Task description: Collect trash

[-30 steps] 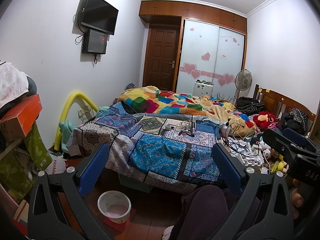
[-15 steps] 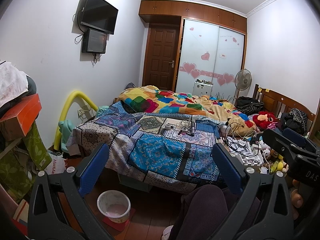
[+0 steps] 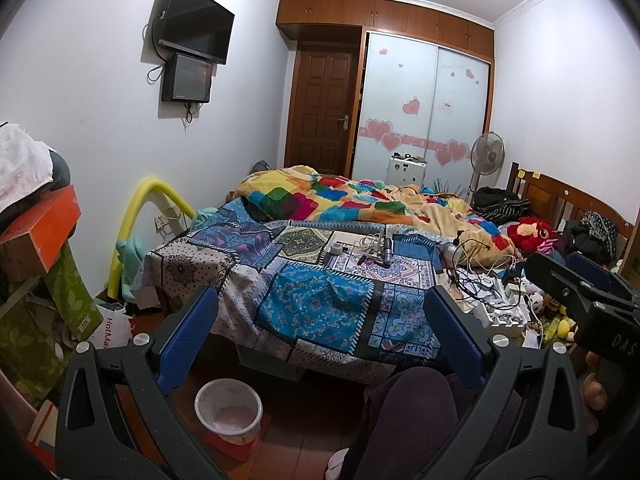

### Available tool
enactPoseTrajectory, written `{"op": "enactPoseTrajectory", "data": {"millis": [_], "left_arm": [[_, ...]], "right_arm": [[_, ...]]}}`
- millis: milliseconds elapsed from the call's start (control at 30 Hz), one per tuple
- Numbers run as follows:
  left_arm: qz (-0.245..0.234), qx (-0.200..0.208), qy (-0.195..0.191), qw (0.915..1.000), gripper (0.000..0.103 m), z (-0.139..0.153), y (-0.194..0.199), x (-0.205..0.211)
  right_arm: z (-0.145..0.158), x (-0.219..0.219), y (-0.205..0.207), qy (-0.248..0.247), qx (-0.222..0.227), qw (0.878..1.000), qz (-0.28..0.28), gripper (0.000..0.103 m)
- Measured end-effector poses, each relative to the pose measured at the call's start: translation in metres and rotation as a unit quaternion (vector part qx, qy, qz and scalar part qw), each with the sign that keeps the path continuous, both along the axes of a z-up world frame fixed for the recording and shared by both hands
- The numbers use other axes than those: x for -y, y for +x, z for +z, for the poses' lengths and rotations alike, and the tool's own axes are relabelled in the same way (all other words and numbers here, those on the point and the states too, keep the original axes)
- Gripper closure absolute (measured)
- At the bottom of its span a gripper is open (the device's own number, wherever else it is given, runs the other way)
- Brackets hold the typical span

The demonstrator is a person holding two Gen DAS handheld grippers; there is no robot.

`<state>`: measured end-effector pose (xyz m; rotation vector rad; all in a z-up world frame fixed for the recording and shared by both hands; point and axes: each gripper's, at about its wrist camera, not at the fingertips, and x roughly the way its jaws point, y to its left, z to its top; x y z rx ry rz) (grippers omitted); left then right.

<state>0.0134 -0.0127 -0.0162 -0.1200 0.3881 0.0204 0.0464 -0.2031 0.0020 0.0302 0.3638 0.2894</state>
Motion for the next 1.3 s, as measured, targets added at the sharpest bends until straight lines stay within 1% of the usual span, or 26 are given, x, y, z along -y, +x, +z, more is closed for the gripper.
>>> {"op": "enactPoseTrajectory", "data": {"millis": [167,300,433,533,600,833,867,900,933,1000,1067,1133,1300], "left_arm": [[-0.006,-0.016,0.010,0.9998,0.000,-0.001,0.029,0.006],[-0.013,-0.030,0.006,0.9994,0.000,0.002,0.058,0.006],[-0.025,-0.042,-0.004,0.9988,0.000,0.006,0.094,0.007],[-0.019,-0.043,-0.007,0.9988,0.000,0.008,0.121,0.011],[-0.025,-0.051,-0.013,0.9983,0.001,0.009,0.142,0.013],[-0.035,-0.076,-0.004,0.9965,0.002,0.005,0.214,0.024],[-0.034,-0.080,-0.004,0.9962,0.004,0.003,0.225,0.025],[-0.034,-0.085,-0.003,0.9958,0.009,0.000,0.235,0.027],[-0.038,-0.093,-0.003,0.9950,0.012,-0.003,0.247,0.029],[-0.041,-0.116,-0.004,0.9924,0.012,-0.013,0.277,0.033],[-0.038,-0.129,-0.005,0.9909,0.012,-0.022,0.299,0.037],[-0.046,-0.146,-0.007,0.9882,0.012,-0.033,0.325,0.040],[-0.053,-0.182,0.006,0.9819,0.012,-0.065,0.390,0.050]], "right_arm": [[0.000,0.003,0.017,-0.006,0.002,1.000,-0.011,0.000],[0.002,0.009,0.036,-0.005,0.000,1.000,-0.027,0.000],[0.005,0.020,0.060,0.001,-0.008,0.999,-0.048,0.000],[0.005,0.031,0.079,0.010,-0.017,0.998,-0.065,0.000],[0.005,0.039,0.095,0.014,-0.027,0.996,-0.078,0.000],[-0.007,0.065,0.149,0.002,-0.057,0.991,-0.120,0.000],[-0.010,0.069,0.158,-0.001,-0.062,0.990,-0.125,0.000],[-0.012,0.073,0.167,-0.004,-0.066,0.989,-0.128,0.000],[-0.014,0.076,0.175,-0.007,-0.071,0.989,-0.130,0.000],[-0.021,0.083,0.193,-0.009,-0.084,0.988,-0.129,0.000],[-0.028,0.088,0.211,-0.008,-0.098,0.987,-0.124,0.000],[-0.037,0.092,0.228,-0.004,-0.113,0.987,-0.118,0.000],[-0.062,0.097,0.278,0.000,-0.152,0.984,-0.096,0.000]]}}
